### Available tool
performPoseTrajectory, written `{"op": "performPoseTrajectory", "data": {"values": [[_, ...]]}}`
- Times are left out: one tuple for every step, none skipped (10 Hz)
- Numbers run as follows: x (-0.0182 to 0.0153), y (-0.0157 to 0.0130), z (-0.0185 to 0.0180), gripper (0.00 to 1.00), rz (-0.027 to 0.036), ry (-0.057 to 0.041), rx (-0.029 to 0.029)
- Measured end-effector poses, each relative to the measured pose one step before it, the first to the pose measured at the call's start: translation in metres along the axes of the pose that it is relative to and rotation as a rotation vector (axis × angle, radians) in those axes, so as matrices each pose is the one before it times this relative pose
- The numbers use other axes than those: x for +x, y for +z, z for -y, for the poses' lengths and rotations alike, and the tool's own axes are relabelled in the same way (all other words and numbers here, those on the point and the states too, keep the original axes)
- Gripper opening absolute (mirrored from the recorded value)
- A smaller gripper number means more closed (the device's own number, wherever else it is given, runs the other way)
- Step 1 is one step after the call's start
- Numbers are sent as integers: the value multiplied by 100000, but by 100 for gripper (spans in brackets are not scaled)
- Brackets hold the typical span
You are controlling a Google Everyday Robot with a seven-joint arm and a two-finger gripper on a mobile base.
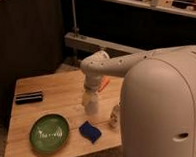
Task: Place the ceramic cup in the ceramic bowl
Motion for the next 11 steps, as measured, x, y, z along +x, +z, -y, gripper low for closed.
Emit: {"op": "performPoseTrajectory", "data": {"values": [[-114, 197, 182, 80, -25, -25, 160], [-185, 189, 80, 80, -20, -406, -292], [-104, 543, 96, 80, -265, -277, -1447], [-27, 626, 3, 80, -629, -464, -1577], [-15, 583, -86, 80, -765, -371, -1041], [-167, 521, -129, 80, -643, -393, -856], [40, 521, -37, 80, -1036, -187, -603], [-32, 327, -65, 80, -802, -197, -302], [53, 213, 66, 80, -644, 41, -90], [227, 232, 208, 80, -734, 419, -68], [103, 154, 116, 80, -188, 564, -321]]}}
